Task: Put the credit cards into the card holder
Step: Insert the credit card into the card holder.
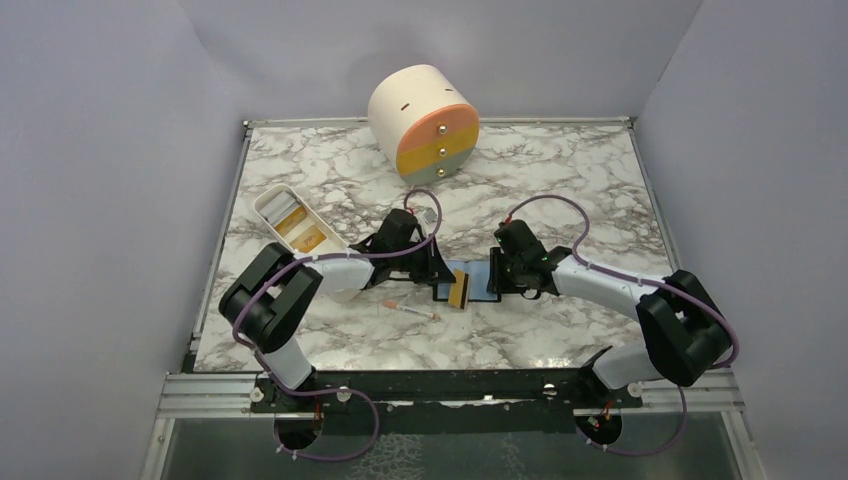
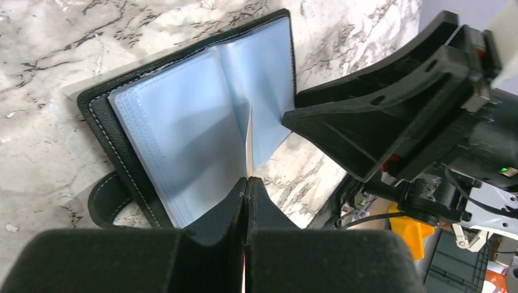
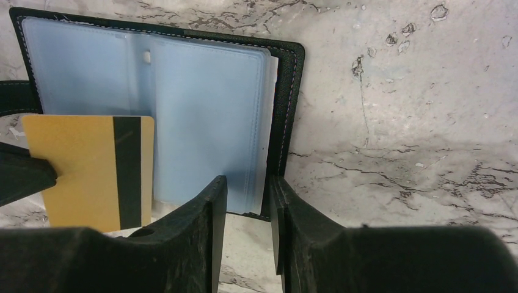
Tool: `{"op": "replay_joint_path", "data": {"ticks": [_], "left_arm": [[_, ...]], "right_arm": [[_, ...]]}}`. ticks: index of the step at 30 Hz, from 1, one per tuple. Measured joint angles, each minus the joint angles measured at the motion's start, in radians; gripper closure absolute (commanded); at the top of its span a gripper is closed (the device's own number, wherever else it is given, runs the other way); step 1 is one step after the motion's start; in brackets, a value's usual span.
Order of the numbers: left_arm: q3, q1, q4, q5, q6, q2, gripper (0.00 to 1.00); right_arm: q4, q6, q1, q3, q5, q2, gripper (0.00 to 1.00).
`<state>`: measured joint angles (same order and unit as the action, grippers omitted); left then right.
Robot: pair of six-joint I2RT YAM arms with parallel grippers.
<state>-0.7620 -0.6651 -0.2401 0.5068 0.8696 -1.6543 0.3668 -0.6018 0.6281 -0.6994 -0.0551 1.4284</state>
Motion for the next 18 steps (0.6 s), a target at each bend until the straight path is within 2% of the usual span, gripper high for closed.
{"op": "replay_joint_path", "data": {"ticks": [18], "left_arm": [[-0.035, 0.000, -0.012, -0.051, 0.000, -0.091, 1.00]], "right_arm": [[-0.023, 0.000, 0.000, 0.017, 0.011, -0.010, 0.69]]}}
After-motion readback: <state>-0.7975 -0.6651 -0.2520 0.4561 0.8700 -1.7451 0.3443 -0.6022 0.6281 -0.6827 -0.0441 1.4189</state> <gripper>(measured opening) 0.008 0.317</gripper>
